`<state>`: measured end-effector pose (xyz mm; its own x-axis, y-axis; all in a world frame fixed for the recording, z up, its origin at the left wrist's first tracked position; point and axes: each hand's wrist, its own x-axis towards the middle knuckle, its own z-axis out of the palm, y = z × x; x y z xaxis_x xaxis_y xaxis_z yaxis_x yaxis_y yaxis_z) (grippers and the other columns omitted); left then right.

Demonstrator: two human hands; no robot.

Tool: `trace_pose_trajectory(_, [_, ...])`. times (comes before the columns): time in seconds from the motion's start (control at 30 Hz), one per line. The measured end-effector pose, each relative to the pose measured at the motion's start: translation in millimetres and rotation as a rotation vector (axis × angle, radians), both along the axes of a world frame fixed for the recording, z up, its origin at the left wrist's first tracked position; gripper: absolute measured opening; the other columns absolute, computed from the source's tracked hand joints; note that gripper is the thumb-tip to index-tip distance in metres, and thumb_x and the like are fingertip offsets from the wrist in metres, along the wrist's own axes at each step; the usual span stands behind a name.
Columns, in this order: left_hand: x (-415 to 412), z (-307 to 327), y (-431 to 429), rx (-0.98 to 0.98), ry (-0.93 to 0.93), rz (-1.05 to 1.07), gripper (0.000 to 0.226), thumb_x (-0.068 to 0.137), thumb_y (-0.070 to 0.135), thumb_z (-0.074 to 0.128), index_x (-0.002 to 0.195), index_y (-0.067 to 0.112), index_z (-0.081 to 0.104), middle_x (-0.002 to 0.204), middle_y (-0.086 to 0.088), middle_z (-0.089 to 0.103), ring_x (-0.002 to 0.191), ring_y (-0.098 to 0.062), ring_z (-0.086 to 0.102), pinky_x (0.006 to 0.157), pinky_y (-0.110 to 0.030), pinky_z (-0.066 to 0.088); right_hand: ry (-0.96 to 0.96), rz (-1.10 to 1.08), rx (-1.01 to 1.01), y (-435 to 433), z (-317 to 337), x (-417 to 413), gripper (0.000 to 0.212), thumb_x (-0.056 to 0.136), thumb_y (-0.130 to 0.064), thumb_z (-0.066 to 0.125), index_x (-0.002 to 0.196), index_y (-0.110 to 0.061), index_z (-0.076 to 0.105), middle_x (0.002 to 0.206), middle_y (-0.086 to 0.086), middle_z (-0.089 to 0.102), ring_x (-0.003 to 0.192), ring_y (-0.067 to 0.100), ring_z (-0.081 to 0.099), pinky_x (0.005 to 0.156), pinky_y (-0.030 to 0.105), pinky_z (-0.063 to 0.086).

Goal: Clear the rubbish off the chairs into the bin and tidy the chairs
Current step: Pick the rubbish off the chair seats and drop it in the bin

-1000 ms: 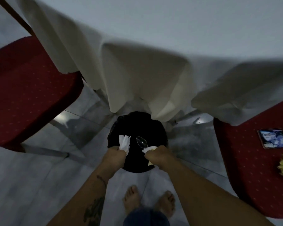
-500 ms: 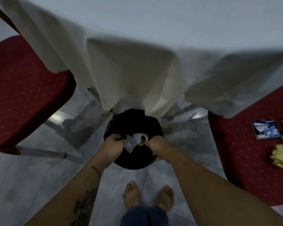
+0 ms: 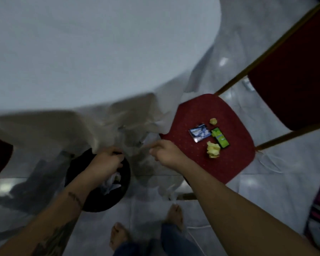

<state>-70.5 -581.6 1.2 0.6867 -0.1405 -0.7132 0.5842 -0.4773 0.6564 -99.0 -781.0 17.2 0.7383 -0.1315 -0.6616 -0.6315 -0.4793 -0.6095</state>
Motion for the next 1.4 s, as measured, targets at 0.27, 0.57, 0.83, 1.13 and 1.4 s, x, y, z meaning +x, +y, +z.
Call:
trace_pose_trajectory(0.27, [-7,-6,-161,-0.104,-0.127,-0.193,0.029,0.095,-0.003,0.048,0.090,0.021,0.063,0.093,-0.012,0.065,0.080,-0.022,0.060,0.078,-0.033,0.049,-0.135,-0.047,-0.475,-156,-20,-36,0.057,0.082,-0.030,0.067,0.136,-0.020,0.052,0.137,0.012,0.048,0.129,0.033,0.043,0.108,0.041,0.038])
trace_pose_trajectory(0.57, [4,-48,-290,0.138,-0.344,-0.462,0.035,0.084,0.007,0.057,0.115,0.022,0.064,0.113,-0.003,0.055,0.095,-0.022,0.062,0.083,-0.026,0.048,0.242,0.169,-0.432,-246,-71,-27,0.119,0.070,-0.055,0.080,0.157,-0.040,0.000,0.164,0.012,-0.023,0.151,0.044,-0.014,0.114,0.070,0.015])
trace_pose_trajectory(0.83, [32,-85,-321,0.475,-0.489,-0.784,0.071,0.084,0.028,0.061,0.148,0.031,0.029,0.147,-0.003,0.028,0.130,-0.028,0.030,0.107,-0.046,0.035,0.051,0.193,-0.508,-245,-93,-24,0.077,0.072,-0.057,0.066,0.135,-0.028,0.033,0.150,0.013,0.012,0.132,0.035,0.025,0.105,0.053,0.035])
trace_pose_trajectory(1.13, [46,-92,-332,0.701,-0.618,-0.959,0.069,0.081,0.040,0.065,0.138,0.020,0.031,0.136,-0.008,0.034,0.122,-0.030,0.035,0.092,-0.044,0.044,-0.011,-0.003,-0.575,-241,-106,-22,0.075,0.075,-0.032,0.073,0.132,-0.021,0.026,0.130,0.012,0.028,0.115,0.028,0.037,0.079,0.032,0.049])
trace_pose_trajectory(1.4, [56,-91,-300,0.628,-0.282,-0.723,0.075,0.075,0.042,0.072,0.132,0.015,0.031,0.132,-0.013,0.046,0.117,-0.035,0.052,0.093,-0.043,0.047,-0.017,-0.080,-0.532,-243,-101,-21,0.076,0.077,-0.025,0.065,0.140,-0.023,0.022,0.126,0.011,0.031,0.106,0.033,0.050,0.078,0.039,0.050])
